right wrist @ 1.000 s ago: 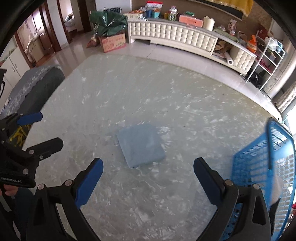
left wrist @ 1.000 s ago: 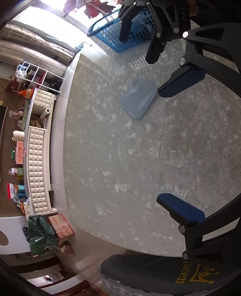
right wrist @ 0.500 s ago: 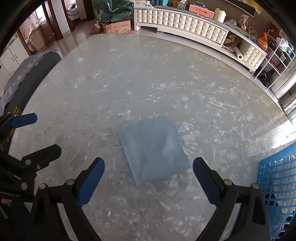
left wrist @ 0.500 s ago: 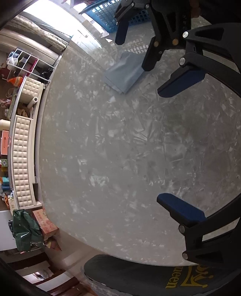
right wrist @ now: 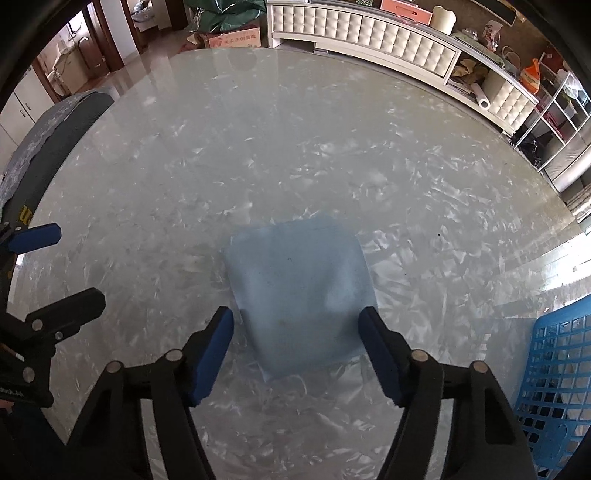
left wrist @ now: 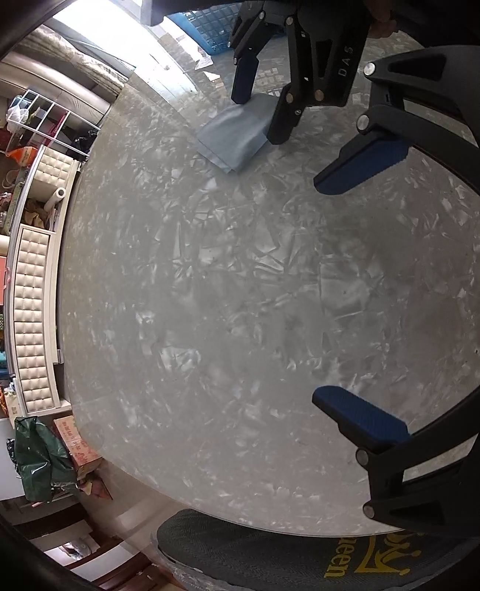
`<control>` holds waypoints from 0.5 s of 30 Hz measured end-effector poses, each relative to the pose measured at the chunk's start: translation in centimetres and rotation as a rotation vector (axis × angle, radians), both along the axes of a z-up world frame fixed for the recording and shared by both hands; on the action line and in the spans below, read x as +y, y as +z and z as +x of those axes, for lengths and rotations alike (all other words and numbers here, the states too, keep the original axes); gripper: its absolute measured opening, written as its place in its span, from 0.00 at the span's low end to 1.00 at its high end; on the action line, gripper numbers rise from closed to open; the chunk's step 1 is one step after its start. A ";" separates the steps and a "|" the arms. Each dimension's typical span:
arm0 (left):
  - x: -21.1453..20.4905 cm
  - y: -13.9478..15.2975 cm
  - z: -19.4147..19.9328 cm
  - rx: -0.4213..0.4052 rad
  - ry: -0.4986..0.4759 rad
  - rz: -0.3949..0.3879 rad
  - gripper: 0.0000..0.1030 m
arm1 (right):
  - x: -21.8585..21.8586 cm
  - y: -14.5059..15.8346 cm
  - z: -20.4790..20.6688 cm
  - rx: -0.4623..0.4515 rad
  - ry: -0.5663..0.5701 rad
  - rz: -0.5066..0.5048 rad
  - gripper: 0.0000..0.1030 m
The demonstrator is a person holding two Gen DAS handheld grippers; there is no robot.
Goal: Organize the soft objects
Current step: 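Grasp the light blue cloth with the right gripper and lift it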
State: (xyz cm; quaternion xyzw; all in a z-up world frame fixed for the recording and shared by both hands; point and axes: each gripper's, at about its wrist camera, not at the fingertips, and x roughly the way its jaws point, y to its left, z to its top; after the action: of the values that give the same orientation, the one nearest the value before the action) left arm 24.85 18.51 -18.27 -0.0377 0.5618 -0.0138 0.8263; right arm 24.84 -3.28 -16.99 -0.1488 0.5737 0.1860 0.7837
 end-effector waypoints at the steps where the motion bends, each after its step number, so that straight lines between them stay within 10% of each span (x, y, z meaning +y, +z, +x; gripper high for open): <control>1: 0.0 -0.1 0.0 0.006 -0.001 0.000 1.00 | -0.1 0.1 -0.1 -0.002 0.004 0.001 0.58; 15: -0.9 -0.1 -0.2 0.017 -0.017 -0.010 1.00 | -0.1 0.2 -1.5 -0.047 0.030 -0.014 0.09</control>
State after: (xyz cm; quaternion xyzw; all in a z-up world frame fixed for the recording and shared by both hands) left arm 24.66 17.58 -18.34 -0.0373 0.5690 -0.0234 0.8212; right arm 23.30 -3.41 -16.79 -0.1673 0.5542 0.1904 0.7928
